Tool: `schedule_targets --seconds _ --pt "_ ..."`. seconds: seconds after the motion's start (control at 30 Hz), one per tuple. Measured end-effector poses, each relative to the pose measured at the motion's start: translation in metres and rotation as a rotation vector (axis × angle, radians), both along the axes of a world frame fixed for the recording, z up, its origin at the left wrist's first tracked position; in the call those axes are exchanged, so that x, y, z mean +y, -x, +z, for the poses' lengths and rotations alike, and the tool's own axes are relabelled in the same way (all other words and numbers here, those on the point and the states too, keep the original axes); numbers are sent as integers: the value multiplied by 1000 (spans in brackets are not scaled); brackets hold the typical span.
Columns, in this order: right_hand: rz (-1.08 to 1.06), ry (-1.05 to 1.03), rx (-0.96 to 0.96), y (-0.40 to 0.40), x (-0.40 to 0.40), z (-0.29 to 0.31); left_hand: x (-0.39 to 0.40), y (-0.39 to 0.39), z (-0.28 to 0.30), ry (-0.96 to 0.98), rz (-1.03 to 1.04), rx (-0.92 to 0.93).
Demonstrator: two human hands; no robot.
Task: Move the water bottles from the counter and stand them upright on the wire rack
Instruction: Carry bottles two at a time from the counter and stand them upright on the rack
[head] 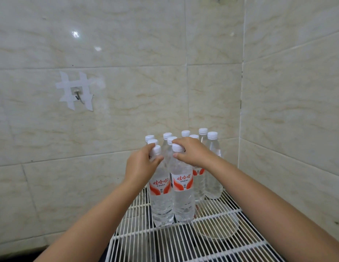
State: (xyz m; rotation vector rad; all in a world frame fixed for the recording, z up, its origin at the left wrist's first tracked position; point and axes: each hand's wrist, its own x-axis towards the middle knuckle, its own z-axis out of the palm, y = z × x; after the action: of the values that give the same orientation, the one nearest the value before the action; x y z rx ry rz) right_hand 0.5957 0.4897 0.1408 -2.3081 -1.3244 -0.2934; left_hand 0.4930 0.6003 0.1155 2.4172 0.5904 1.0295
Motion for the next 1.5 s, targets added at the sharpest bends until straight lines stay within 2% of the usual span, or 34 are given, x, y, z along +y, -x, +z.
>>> schedule_targets --seconds 0.17,0.27,0.37,0.57,0.7,0.77,0.93,1.1,1.27,1.4,1.5 --pt "-83 -104 -87 9 -2 -20 -1 4 -2 -96 -23 110" --pt "-157 -181 -263 19 1 -30 -1 12 1 -162 -46 189" --pt "-137 -314 -421 32 17 -36 14 33 5 -198 48 192" --pt "161 -402 -479 105 92 -35 72 148 -1 -301 476 468" --pt "372 -452 -410 202 143 -42 86 259 -17 -241 678 417" --pt "464 -415 -358 259 162 -54 84 315 -35 -272 751 413" --pt "679 -225 -262 409 191 -106 75 468 -97 -119 1039 585" --pt "816 -48 -102 558 205 -180 60 621 -154 74 1203 736" --pt "893 96 -17 687 202 -246 42 739 -205 286 1240 872" --pt "918 210 -118 763 211 -280 40 802 -236 415 1236 895" --pt "947 201 -124 808 230 -306 55 839 -255 481 1225 906"
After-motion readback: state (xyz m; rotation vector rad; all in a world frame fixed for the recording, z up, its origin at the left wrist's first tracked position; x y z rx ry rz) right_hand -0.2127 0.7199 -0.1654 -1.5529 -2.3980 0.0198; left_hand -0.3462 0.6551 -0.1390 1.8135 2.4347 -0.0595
